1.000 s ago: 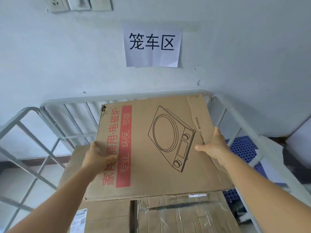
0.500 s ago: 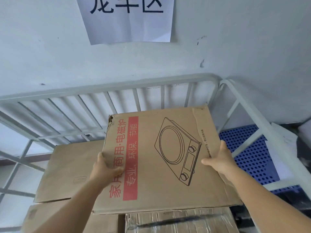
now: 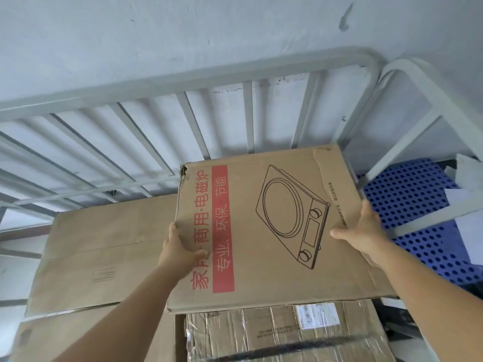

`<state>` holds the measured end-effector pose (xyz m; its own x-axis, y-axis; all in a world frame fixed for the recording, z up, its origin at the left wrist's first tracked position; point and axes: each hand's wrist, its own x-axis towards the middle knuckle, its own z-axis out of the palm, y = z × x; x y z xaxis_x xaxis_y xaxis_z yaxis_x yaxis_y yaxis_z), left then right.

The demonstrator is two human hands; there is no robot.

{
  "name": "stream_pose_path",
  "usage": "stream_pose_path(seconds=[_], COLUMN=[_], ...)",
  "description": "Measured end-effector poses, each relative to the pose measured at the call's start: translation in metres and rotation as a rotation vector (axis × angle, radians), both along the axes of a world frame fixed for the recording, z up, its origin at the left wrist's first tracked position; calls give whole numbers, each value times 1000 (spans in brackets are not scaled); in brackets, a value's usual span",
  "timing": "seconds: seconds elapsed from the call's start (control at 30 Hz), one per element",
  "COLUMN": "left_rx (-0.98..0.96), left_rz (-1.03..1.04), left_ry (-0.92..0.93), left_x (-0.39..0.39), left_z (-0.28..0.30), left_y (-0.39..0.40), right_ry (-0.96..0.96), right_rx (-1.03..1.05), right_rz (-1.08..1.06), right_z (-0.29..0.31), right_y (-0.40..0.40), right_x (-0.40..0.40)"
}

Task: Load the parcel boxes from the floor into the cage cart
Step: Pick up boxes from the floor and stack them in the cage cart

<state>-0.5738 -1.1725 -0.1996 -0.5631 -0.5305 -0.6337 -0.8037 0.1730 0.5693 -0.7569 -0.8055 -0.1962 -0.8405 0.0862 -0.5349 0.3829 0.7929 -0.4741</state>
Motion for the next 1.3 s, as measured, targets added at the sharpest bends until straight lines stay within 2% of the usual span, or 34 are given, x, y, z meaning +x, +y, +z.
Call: stream_pose_path(seconds=[0.27,0.53,0.7,0.8,1.07,1.3], left_rx=[-53,-14,-117,-151,-140,-81], left_rz=[-11,45,25,14,24,95], left_ry=[-18,-5,-11,-54,-124,-52], left_x=[-19,-17,-13,-14,-2,0], left_z=[-44,-91,-96,-93,-87,-83], left_y=[4,-1,8,14,31,26], right_ry=[-20,-29,-38,-68,-246,-205], right_rx=[18,8,39,77,194,111], right_rz=[-50,27,46,-18,15,-14], right_z=[-52,-76,-80,-80,-68,-62], right_y=[-1,-4,-3,2,9,9], right_x=[-22,-35,-34,-25,6,8])
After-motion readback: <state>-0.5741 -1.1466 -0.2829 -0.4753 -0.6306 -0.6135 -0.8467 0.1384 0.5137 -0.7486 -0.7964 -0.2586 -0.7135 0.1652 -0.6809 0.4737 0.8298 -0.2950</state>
